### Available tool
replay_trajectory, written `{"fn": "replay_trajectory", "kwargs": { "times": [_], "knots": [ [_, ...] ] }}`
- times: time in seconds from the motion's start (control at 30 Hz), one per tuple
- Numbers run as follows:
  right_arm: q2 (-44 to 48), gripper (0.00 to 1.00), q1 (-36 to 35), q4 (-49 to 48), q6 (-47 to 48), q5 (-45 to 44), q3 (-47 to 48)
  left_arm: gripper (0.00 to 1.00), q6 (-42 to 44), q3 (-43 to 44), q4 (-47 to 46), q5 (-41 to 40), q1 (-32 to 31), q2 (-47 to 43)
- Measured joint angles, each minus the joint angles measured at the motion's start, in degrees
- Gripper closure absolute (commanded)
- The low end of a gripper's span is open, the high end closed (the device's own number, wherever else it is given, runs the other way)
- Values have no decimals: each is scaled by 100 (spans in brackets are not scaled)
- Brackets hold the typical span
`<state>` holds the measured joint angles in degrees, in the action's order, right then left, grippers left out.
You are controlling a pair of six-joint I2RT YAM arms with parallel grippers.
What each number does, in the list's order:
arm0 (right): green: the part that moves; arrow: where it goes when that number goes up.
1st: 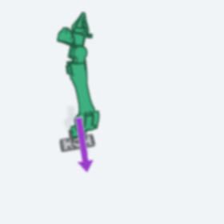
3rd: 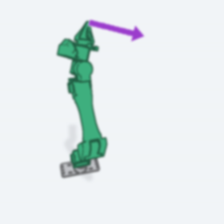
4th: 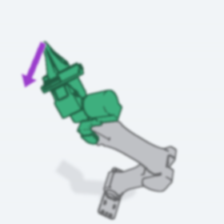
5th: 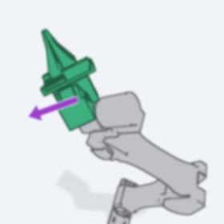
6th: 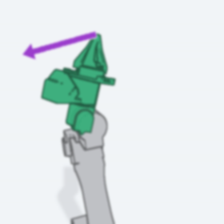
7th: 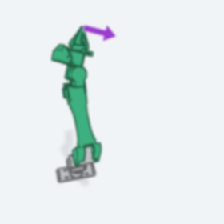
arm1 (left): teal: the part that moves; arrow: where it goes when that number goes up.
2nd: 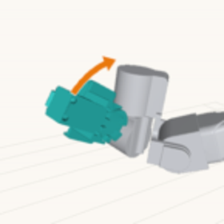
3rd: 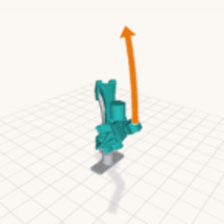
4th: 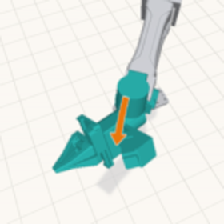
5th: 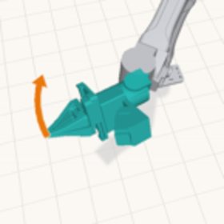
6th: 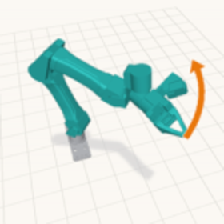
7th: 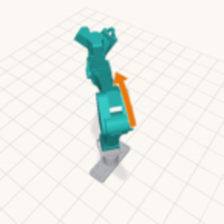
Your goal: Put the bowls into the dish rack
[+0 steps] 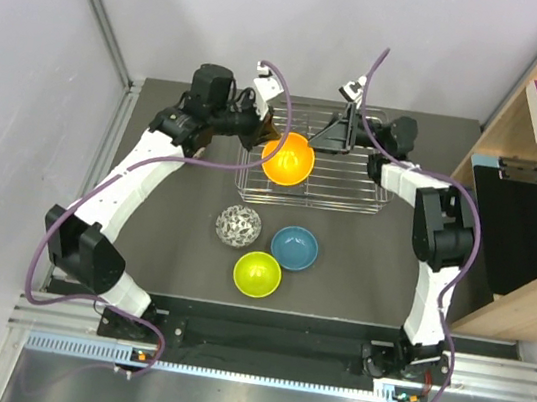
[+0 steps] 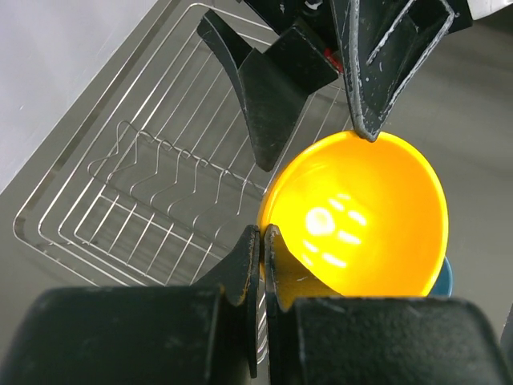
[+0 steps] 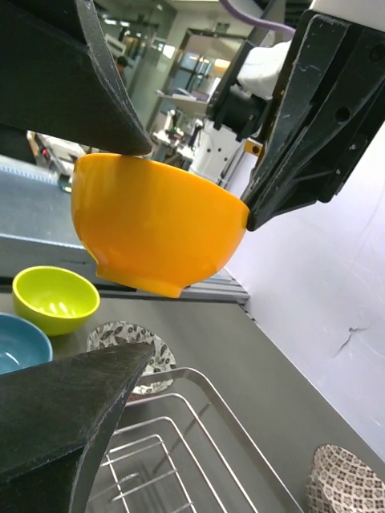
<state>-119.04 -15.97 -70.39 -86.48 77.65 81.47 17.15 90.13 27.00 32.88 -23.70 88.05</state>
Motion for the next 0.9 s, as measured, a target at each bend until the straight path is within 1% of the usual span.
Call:
{"fn": "replay_trajectory", "kwargs": {
  "times": [0.13,0.27,0.37,0.4,0.43,0.47,0.57,0.7,0.9],
  "knots": [
    [85,0,0,151,374,-85,-127,100,9,22,0,-17,-46,39],
    [278,0,-4,634,911,-149,-350,100,24,24,4,-44,-85,76],
    [549,0,-11,1440,1611,-205,-481,100,68,44,4,-81,-122,76],
    [660,0,-20,1836,1937,-249,-496,100,83,52,2,-85,-133,76],
    [828,0,-35,2452,2391,-328,-494,100,87,63,4,-92,-140,76],
    [876,0,-50,2594,2505,-343,-494,100,90,68,0,-96,-144,76],
    [1191,0,-146,3792,3600,-511,-479,100,96,83,0,-98,-164,76],
    [1311,0,-275,4511,4253,-608,-455,100,101,85,2,-101,-192,76],
    [1311,0,-315,4979,4564,-640,-455,100,105,85,2,-101,-205,76]
  ]
}}
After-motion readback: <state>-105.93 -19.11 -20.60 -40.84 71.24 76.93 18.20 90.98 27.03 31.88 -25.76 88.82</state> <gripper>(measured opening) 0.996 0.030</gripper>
